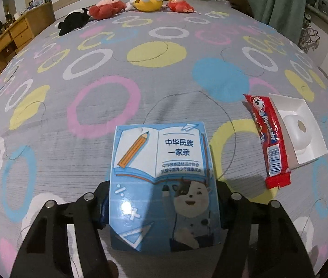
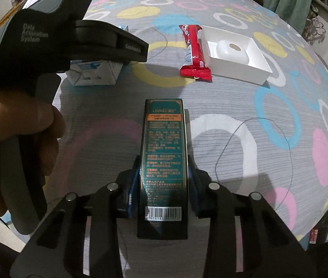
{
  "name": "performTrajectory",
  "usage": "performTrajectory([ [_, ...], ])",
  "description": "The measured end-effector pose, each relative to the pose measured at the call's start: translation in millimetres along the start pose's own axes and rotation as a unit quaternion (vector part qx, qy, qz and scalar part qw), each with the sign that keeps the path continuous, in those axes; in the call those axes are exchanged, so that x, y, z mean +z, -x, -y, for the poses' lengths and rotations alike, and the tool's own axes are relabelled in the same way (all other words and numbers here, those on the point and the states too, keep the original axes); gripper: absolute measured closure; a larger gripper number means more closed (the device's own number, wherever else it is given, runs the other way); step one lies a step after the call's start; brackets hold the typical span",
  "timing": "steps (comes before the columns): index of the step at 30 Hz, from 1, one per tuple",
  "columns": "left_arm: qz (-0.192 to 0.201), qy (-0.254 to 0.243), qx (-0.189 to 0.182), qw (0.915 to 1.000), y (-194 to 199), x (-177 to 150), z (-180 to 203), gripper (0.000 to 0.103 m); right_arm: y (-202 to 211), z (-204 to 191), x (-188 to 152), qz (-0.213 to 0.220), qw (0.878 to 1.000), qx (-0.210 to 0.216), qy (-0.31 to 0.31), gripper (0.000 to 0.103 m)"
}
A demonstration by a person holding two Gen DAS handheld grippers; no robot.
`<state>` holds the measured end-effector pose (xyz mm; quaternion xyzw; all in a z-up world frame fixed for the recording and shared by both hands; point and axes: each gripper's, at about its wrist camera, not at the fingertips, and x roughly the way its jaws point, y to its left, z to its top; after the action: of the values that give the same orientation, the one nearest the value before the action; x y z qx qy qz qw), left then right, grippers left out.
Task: Collect trash
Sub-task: 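Lift the carton and green box and carry them to the trash bag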
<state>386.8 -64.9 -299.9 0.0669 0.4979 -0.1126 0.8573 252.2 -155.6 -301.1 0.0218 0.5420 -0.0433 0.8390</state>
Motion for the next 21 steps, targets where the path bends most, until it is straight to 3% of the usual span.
performTrajectory([
  [21,0.040,-0.004,-0.001,0.9992,52.2,-3.1,-6.6,0.040,39.3,9.2,-9.4,0.030,0.999,0.011,-0.003,0.068],
])
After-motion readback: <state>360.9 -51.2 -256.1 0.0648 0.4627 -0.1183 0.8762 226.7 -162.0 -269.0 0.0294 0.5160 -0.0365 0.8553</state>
